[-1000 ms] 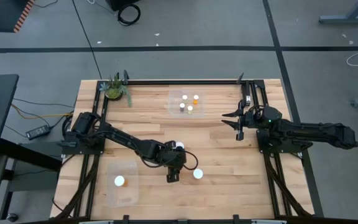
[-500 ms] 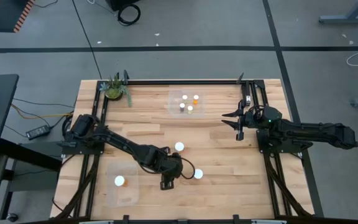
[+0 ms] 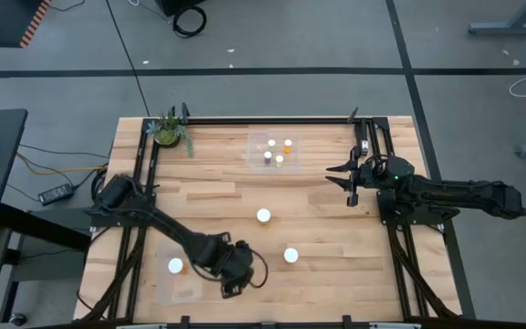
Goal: Pick and place medicine bottles into bin by pill shape (circle, oval)
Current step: Put the orange capsule bottle into the bottom transparent bin
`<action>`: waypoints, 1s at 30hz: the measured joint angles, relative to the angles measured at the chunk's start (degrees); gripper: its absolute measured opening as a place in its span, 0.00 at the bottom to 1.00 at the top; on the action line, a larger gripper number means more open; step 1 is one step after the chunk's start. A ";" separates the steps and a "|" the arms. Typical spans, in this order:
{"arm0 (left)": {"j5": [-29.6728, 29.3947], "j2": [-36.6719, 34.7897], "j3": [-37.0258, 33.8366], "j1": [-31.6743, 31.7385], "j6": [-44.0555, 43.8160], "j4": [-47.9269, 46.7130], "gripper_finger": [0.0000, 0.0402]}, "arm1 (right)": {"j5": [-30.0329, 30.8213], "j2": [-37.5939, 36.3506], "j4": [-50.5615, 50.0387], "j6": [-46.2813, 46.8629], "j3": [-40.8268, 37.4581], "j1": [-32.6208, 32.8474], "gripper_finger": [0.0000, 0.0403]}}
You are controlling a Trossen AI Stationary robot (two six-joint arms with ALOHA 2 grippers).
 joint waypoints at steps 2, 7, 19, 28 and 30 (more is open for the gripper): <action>-0.29 0.00 0.00 -1.16 -2.30 -1.25 0.55 | 0.00 0.00 0.00 0.00 0.00 0.00 0.29; -1.66 0.00 0.00 -3.31 -7.26 -2.25 0.58 | 0.00 0.00 -0.02 0.00 0.00 0.00 0.29; -1.78 0.00 0.00 -5.92 -12.76 -4.10 0.57 | 0.00 0.00 0.00 0.00 0.00 0.00 0.29; -2.42 -2.44 -0.07 -6.24 -13.39 -5.13 0.54 | 0.00 0.00 0.00 0.00 0.00 0.00 0.29; -4.03 -3.96 -0.07 -6.45 -13.56 -5.11 0.54 | 0.00 0.00 0.00 0.00 0.00 0.00 0.29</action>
